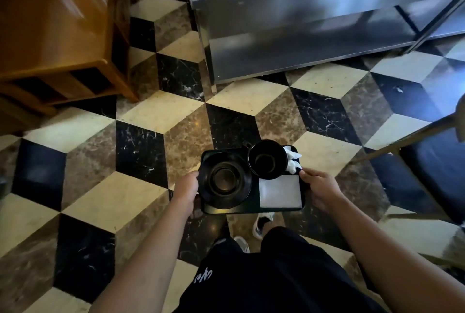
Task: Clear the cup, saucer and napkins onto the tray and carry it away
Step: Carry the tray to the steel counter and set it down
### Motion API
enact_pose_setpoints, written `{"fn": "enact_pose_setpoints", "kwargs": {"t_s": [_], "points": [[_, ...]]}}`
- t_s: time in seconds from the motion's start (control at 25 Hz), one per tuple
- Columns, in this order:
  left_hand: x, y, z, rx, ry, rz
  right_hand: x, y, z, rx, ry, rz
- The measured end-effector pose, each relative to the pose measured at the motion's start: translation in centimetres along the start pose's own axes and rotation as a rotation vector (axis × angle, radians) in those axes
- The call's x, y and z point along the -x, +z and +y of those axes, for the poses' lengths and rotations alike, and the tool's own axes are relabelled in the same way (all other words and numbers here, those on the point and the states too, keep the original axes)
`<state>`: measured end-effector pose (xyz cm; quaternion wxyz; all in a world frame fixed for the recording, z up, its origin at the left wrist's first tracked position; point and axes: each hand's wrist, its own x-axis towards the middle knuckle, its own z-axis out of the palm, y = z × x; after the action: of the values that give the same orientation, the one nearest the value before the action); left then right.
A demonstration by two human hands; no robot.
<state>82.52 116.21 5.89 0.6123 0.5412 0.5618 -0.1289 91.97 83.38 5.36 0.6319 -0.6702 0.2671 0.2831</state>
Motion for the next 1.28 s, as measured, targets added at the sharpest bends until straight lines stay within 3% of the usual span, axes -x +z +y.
{"fn": "enact_pose_setpoints", "kwargs": {"t_s": [0.2, 0.64, 1.28], "points": [[-5.0, 3.1, 8.4, 0.017, 0.022, 0.007, -8.5, 2.2, -7.0, -0.008, -0.039, -0.041], [-10.8, 11.4, 31.0, 0.071, 0.101, 0.102, -24.6, 7.4, -29.1, -0.03, -0.061, -0.121], [-25.5, 16.5, 62.5, 0.137, 0.278, 0.02, -45.5, 19.5, -55.0, -0.042, -0.176, -0.135]]}}
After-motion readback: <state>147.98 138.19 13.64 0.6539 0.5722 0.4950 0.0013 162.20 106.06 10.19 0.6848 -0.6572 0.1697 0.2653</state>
